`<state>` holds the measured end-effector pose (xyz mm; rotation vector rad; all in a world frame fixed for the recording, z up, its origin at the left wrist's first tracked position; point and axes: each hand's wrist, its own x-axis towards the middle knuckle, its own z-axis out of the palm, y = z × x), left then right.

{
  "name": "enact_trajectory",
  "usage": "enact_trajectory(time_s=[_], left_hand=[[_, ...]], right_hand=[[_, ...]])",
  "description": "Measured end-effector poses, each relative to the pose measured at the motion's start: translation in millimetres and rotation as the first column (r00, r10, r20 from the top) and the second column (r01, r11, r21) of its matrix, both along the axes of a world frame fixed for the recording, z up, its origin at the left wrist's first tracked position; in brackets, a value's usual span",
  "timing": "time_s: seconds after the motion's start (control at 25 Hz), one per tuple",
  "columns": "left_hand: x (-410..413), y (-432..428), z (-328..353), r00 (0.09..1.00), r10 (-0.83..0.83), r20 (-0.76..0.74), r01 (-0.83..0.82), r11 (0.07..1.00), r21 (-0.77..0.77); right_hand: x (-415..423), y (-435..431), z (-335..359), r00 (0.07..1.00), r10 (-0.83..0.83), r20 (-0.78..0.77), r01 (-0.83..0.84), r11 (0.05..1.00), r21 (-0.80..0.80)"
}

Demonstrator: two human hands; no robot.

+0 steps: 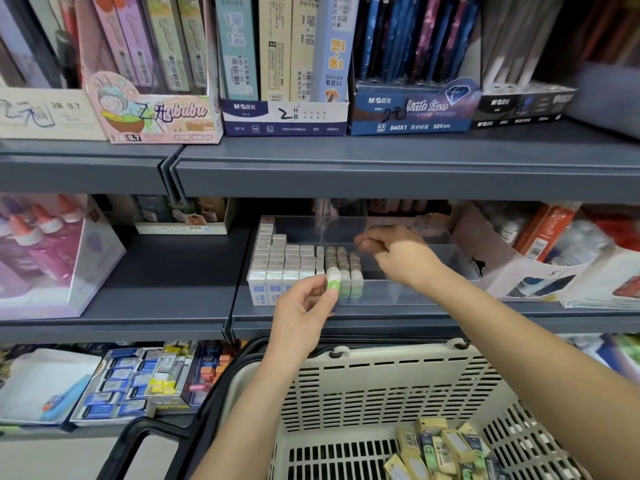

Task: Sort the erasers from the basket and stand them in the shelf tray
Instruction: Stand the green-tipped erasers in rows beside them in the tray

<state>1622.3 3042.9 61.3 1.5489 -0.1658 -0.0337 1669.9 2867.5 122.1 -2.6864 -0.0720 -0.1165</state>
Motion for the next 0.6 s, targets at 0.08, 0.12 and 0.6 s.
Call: enact_trajectory(time_s=[0.08, 0.12, 0.6], left_hand=[[-0.4, -0.6, 0.6, 1.000, -0.028, 0.005, 0.028, 1.000, -0.010], [-0.4, -0.4, 0.5, 0.999, -0.043, 0.014, 0.043, 0.999, -0.003], [2.1, -1.3, -7.2, 0.999, -0.007, -0.035, 0.010, 0.997, 0.074]], right_hand=[[-20.7, 8.5, 7.2, 0.992, 0.124, 0.002, -0.122, 0.972, 0.200], [-30.9, 13.9, 7.6, 0.982, 0.190, -0.011, -0.180, 0.949, 0.257], [15.6, -7.3, 3.3, 0.972, -0.014, -0.235, -0.022, 0.988, -0.151]])
